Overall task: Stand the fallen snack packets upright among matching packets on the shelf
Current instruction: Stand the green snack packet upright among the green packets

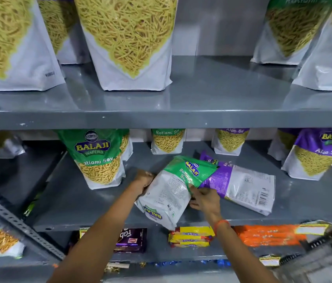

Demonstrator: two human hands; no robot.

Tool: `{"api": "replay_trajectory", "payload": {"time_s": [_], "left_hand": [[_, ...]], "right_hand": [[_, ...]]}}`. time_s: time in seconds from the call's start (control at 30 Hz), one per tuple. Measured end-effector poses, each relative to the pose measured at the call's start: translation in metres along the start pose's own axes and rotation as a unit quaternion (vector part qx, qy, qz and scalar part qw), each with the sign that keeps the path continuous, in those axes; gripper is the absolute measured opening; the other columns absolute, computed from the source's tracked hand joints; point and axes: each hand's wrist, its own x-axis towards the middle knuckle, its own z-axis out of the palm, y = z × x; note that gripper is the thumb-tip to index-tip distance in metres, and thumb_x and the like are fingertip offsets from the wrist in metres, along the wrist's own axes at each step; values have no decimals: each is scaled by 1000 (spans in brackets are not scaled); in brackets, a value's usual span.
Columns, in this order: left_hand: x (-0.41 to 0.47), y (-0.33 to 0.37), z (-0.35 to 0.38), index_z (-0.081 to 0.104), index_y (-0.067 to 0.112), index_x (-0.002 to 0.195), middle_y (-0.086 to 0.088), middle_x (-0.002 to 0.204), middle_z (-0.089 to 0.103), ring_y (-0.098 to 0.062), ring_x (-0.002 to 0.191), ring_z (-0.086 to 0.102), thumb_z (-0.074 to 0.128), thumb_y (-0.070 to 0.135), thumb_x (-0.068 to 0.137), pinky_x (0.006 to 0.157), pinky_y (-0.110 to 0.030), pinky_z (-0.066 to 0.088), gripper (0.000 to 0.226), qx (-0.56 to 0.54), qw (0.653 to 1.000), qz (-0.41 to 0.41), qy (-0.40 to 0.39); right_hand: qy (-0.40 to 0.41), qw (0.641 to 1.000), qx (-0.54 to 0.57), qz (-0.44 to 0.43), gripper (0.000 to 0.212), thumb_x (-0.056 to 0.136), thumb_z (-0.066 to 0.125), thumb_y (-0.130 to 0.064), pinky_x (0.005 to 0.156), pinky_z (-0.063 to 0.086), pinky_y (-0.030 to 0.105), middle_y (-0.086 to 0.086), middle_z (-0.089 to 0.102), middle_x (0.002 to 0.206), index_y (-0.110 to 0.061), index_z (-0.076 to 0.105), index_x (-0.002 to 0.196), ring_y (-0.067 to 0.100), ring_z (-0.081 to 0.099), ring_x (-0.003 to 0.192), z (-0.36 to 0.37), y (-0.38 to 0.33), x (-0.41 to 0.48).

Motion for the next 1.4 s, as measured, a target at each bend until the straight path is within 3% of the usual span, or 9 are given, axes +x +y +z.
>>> {"api": "replay_trajectory", "payload": {"time_s": [0.2, 0.3, 0.4, 0.53, 0.63, 0.8, 1.0, 1.17, 1.4], "left_hand": [[-4, -8, 4, 48, 9, 50, 5, 26, 47, 0, 17, 33, 54, -1, 87, 27, -9, 28, 39, -81, 996, -30, 9], [-2, -8, 3, 62, 1, 68, -11, 61, 65, -17, 52, 57, 56, -3, 85, 56, -21, 47, 18, -132, 991, -22, 26], [0, -9, 0, 64, -10, 100, -15, 97, 61, -24, 89, 56, 53, -3, 87, 82, -32, 45, 18, -178, 981, 24, 69], [0, 5, 1, 56, 3, 100, -9, 89, 61, -20, 90, 52, 45, 1, 92, 68, -24, 43, 13, -231, 955, 128, 132], [2, 10, 9, 49, 6, 99, -9, 88, 58, -19, 89, 50, 42, 1, 94, 73, -24, 43, 10, -228, 942, 185, 160], [0, -6, 28, 47, -8, 110, -17, 106, 57, -19, 100, 51, 41, -9, 90, 78, -9, 44, 21, -239, 937, 184, 173], [-32, -22, 79, 50, 4, 111, -20, 119, 53, -31, 110, 55, 66, -3, 77, 95, -35, 47, 38, -163, 947, 218, 172], [-31, -20, 78, 44, 4, 123, -2, 126, 48, -24, 122, 47, 79, 4, 65, 102, -30, 38, 68, -148, 961, 201, 118], [-23, -13, 82, 45, 5, 113, -14, 120, 47, -30, 114, 49, 90, 28, 48, 98, -39, 44, 83, -72, 965, 170, 185]], "right_hand": [[-64, 995, -69, 28, 19, 78, 72, -13, 58, 61, 36, 30, 70, 93, 1, 61, 71, 33, 68, 69, 0, -9, 3], [-42, 999, -34, -1, 19, 76, 72, -8, 50, 59, 31, 32, 70, 94, 1, 60, 64, 29, 68, 63, 2, -12, 5], [6, 986, -129, -104, 32, 72, 76, -20, 66, 59, 45, 29, 69, 74, 7, 61, 60, 29, 64, 60, 2, -22, 11], [35, 955, -162, -244, 32, 71, 76, -20, 53, 41, 14, 2, 62, 54, -19, 52, 50, 12, 51, 51, 8, -57, 26], [19, 942, -133, -308, 21, 76, 70, -10, 60, 37, 22, -1, 58, 59, -14, 52, 66, 11, 53, 58, 13, -70, 46], [-26, 956, -83, -279, 19, 85, 45, 6, 81, 46, 35, 20, 66, 98, 1, 56, 101, 23, 58, 89, 18, -62, 67], [-79, 989, 1, -124, 33, 92, 29, -16, 73, 43, 32, 6, 56, 90, -22, 49, 66, 15, 51, 73, 18, -89, 73], [-121, 987, -18, -108, 53, 98, 16, -26, 76, 53, 34, 16, 66, 88, 1, 61, 107, 24, 64, 74, 20, -72, 68], [-144, 977, -3, -156, 54, 99, 15, -18, 99, 43, 33, 13, 64, 106, -14, 66, 82, 24, 60, 99, 16, -55, 57]]}}
